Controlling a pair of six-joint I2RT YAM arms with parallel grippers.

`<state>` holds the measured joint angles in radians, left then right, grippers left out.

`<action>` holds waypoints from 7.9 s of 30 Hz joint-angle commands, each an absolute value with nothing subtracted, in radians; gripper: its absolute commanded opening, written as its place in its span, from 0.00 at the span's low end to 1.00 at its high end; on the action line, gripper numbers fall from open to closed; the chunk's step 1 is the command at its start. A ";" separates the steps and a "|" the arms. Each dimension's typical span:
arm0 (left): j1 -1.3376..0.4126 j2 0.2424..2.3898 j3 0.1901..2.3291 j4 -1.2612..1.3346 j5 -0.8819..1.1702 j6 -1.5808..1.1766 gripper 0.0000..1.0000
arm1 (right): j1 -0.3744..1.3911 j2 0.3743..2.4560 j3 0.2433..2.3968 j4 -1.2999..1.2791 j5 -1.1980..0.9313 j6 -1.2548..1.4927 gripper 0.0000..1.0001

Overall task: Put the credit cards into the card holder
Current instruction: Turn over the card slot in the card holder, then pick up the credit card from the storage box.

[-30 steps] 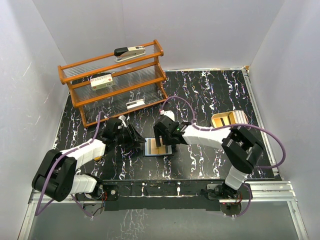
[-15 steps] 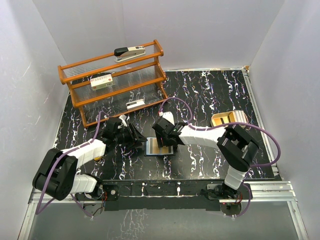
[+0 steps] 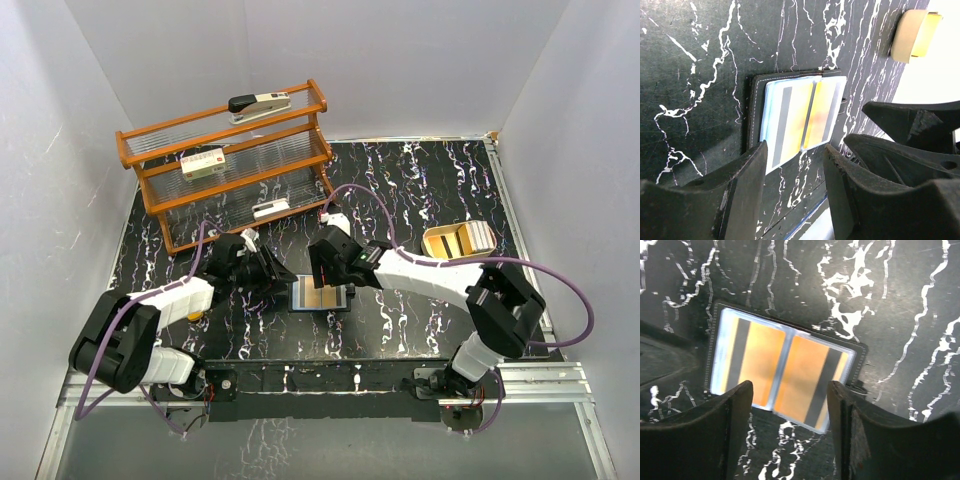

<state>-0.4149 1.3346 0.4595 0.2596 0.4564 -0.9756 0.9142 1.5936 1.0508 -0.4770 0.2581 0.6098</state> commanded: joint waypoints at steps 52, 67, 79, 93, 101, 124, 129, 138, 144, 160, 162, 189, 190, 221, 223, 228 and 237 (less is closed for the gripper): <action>-0.402 1.514 0.450 0.530 0.619 -0.997 0.48 | 0.911 1.758 0.955 -0.272 0.157 0.601 0.00; -0.402 1.481 0.440 0.495 0.593 -0.976 0.48 | 0.911 1.748 0.944 -0.267 0.164 0.600 0.00; -0.404 1.494 0.430 0.484 0.574 -0.958 0.49 | 0.911 1.750 0.944 -0.262 0.158 0.601 0.00; -0.403 1.517 0.424 0.514 0.579 -0.966 0.49 | 0.911 1.752 0.941 -0.257 0.154 0.600 0.00; -0.412 1.532 0.423 0.587 0.625 -1.012 0.42 | 0.911 1.752 0.936 -0.248 0.156 0.606 0.00; -0.477 1.494 0.508 0.398 0.519 -0.920 0.02 | 0.911 1.700 0.912 -0.208 0.141 0.612 0.07; -0.480 1.448 0.566 0.220 0.447 -0.847 0.00 | 0.911 1.645 0.923 -0.238 0.140 0.608 0.16; -0.480 1.408 0.661 -0.064 0.343 -0.725 0.00 | 0.899 1.508 0.913 -0.299 0.192 0.588 0.36; -0.480 1.398 0.720 -0.148 0.344 -0.677 0.12 | 0.868 1.517 0.899 -0.293 0.191 0.572 0.47; -0.495 1.436 0.685 0.115 0.578 -0.834 0.34 | 0.835 1.462 0.897 -0.316 0.224 0.545 0.51; -0.505 1.449 0.682 0.150 0.589 -0.853 0.35 | 0.817 1.444 0.897 -0.323 0.232 0.536 0.51; -0.538 1.307 0.778 -0.129 0.427 -0.660 0.90 | 0.262 1.471 1.124 -0.476 0.350 0.304 0.58; -0.537 1.294 0.790 -0.160 0.417 -0.644 0.98 | 0.242 1.481 1.135 -0.482 0.368 0.283 0.58; -0.536 1.118 0.847 -0.408 0.327 -0.414 0.99 | 0.024 1.735 1.174 -0.530 0.661 0.068 0.66; -0.536 1.117 0.847 -0.409 0.321 -0.413 0.99 | 0.019 1.762 1.163 -0.514 0.650 0.062 0.66; -0.537 1.117 0.849 -0.413 0.314 -0.411 0.99 | 0.017 1.783 1.158 -0.511 0.661 0.065 0.63; -0.527 1.125 0.851 -0.405 0.322 -0.411 0.99 | 0.017 1.762 1.167 -0.517 0.706 0.068 0.52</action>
<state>-0.5327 1.1461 0.8249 -0.3931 0.3172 -0.4221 0.0242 1.7927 1.1568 -0.5484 0.6514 0.0723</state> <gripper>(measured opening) 0.985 0.542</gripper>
